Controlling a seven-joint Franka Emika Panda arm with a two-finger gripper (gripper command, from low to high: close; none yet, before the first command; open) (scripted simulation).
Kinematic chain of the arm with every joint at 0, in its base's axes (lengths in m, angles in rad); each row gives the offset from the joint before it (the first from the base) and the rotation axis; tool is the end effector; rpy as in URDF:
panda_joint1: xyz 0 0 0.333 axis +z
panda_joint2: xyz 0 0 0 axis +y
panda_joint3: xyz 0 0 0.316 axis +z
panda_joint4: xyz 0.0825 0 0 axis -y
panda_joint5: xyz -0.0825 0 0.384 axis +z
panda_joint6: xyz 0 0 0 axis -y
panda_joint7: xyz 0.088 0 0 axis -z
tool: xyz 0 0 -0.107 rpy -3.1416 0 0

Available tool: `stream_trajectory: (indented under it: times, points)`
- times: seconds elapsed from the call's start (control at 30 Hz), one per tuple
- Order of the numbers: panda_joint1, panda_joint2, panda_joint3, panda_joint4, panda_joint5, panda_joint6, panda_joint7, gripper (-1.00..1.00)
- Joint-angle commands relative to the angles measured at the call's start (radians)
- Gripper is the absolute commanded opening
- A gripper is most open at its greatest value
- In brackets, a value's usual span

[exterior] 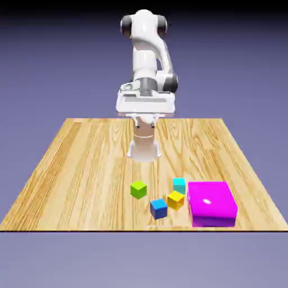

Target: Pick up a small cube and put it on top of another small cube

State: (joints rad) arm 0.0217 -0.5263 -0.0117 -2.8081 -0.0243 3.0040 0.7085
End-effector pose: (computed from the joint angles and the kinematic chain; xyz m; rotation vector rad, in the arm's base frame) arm 0.3941 0.0057 0.4375 -2.5765 0.9061 -0.9684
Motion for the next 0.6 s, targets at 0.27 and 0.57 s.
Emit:
stream_trajectory:
  times: [0.27,0.57]
  points:
    - [0.073,0.326,-0.088,0.014,-0.181,-0.246,-0.243,0.0]
    - [0.124,0.609,-0.16,0.028,-0.321,-0.338,-0.381,0.0]
